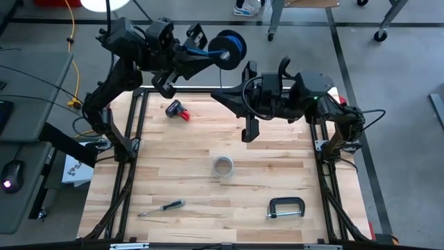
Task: Coil cords
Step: Coil the blue wire on the spool
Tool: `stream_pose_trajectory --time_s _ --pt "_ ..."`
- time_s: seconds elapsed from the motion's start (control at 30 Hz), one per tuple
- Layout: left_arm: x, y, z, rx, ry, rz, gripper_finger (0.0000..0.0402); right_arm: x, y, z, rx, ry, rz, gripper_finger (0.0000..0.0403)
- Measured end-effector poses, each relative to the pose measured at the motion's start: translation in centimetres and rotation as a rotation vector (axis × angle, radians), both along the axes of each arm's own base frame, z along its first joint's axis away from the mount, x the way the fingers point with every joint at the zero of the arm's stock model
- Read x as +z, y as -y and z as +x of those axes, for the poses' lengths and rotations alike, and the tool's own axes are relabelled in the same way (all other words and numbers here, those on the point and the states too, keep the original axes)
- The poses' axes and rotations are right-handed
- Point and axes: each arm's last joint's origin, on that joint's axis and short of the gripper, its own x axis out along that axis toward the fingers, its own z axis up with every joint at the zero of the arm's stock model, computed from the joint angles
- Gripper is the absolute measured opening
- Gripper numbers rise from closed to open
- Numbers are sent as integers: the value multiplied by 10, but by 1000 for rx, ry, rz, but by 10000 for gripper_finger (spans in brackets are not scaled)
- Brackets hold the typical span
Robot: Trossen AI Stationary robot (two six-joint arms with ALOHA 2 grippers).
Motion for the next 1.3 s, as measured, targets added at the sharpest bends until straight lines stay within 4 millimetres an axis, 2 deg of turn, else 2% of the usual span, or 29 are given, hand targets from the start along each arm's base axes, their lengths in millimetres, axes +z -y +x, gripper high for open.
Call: stream_pose_trajectory --time_s 0.23,0.43,0.53,0.63,0.8,0.93,1.1,1.3 --pt "10 3 -20 72 46 21 5 -3 -2 2 17 -19 -13 1" --pt "9 3 -21 68 33 26 5 -2 -1 1 6 -12 3 0" --pt "12 4 -30 72 30 41 5 -2 1 1 -63 -13 41 9" --pt "10 4 -46 117 -48 89 5 -1 2 1 -131 -5 21 41" --pt "-6 4 -73 329 -268 223 5 0 1 0 -191 -7 -1 136" --pt "-15 9 -91 454 -408 282 5 -4 3 1 -266 -63 -115 200" --pt "-22 16 -97 461 -490 310 5 -7 8 1 -368 -111 -221 216" --pt "-34 24 -94 417 -606 320 5 -9 14 2 -369 -134 -203 211"
